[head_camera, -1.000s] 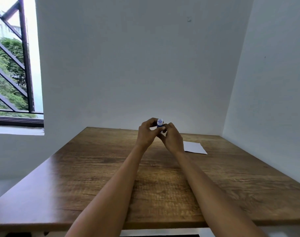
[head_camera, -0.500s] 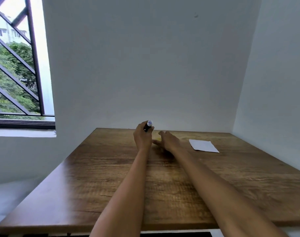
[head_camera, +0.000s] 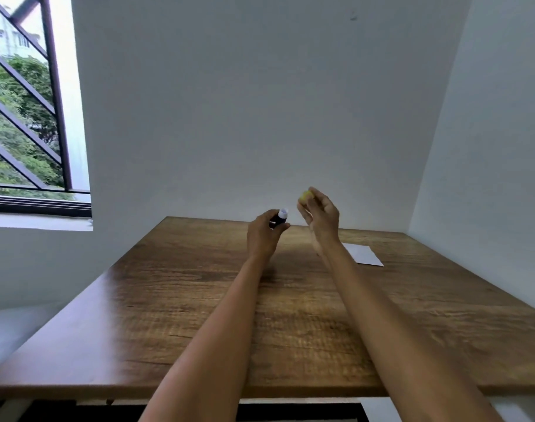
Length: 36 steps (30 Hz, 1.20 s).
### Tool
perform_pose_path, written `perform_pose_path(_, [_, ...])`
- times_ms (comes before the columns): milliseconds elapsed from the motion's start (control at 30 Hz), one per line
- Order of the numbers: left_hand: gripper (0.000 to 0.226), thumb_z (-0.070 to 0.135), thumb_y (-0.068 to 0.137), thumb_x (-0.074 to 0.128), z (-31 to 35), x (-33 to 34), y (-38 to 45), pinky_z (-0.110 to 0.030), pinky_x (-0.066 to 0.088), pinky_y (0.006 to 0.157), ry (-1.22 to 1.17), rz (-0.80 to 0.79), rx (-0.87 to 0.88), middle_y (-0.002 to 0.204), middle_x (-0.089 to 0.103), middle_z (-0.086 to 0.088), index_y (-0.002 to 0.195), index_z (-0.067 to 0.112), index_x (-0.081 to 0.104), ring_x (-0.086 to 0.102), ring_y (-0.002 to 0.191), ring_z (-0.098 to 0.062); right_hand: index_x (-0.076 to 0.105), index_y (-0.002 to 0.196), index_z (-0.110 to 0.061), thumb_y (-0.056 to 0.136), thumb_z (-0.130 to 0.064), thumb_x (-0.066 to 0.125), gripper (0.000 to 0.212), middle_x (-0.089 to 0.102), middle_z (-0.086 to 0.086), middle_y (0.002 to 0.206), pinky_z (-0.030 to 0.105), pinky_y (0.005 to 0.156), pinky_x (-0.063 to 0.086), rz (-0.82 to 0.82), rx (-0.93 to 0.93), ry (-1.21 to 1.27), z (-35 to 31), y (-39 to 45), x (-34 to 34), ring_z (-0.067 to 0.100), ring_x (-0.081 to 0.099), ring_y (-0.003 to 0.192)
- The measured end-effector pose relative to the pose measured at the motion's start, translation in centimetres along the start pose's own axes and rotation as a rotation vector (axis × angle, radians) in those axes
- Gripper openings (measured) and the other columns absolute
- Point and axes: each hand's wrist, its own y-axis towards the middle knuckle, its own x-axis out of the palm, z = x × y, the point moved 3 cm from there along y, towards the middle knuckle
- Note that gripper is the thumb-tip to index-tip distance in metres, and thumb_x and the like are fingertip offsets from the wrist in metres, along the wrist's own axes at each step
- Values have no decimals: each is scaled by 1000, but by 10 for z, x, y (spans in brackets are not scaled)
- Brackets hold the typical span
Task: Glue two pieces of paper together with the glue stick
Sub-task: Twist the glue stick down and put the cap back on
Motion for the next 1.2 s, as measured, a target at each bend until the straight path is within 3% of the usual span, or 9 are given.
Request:
perform_pose_path(267, [28,16,82,68,-1,1,2,-27,46,75,85,-37,52,101,70,-7,110,14,68,59,85,-17,61,114,-3,88,-16,64,29,68,8,101,22,77,58,-117,-53,-188,7,-7,4,19,66,93])
perform_pose_path(567, [24,21,83,67,-2,1,4,-25,41,70,112,-37,36,100,68,-7,106,12,69,54,79,-14,65,112,-8,86,-19,66,27,70,10,104,37,88,56,-137,-140,-533,11,-7,5,21,67,98])
perform_pose_path(667, [22,22,83,68,-3,2,7,-25,41,70,131,-46,20,96,70,-7,102,11,70,55,77,-14,66,107,-9,84,-20,68,25,70,4,99,31,86,56,-109,-183,-611,10,-7,7,14,66,91])
perform_pose_path(767, [18,21,83,68,0,5,8,-25,41,67,132,-26,30,89,71,-5,96,10,71,56,72,-12,64,102,-8,82,-23,71,26,70,0,95,12,73,53,-71,-222,-668,7,-6,8,6,64,83])
perform_pose_path(833, [17,22,83,68,1,7,7,-26,43,67,133,-29,33,87,71,-3,96,11,71,58,72,-14,63,101,-6,81,-25,72,29,70,2,96,7,68,49,-58,-240,-687,6,-7,8,8,64,84])
perform_pose_path(933, [20,22,82,68,2,8,7,-32,52,74,110,-38,19,91,72,-6,99,11,71,62,78,-16,63,107,-5,83,-21,70,30,69,7,102,20,75,55,-92,-201,-661,7,-8,4,16,66,92])
perform_pose_path(1067, [25,18,84,66,4,11,7,-38,53,86,-35,-24,-67,102,72,-12,107,7,68,66,95,-23,53,128,-8,91,-6,55,37,64,12,116,35,85,57,-295,-53,-625,6,-8,-12,23,64,105])
perform_pose_path(1133, [28,17,86,65,5,15,6,-40,53,90,-110,-45,-123,106,71,-12,112,7,66,65,98,-24,51,132,-11,87,1,53,46,64,9,118,31,88,54,-361,-52,-743,5,-9,-16,18,62,107])
perform_pose_path(1200, [29,16,86,64,5,19,4,-42,52,93,-145,-57,-154,110,70,-12,114,7,65,65,101,-24,53,130,-15,84,-3,59,48,66,6,117,14,82,49,-391,-84,-856,4,-10,-14,12,62,102])
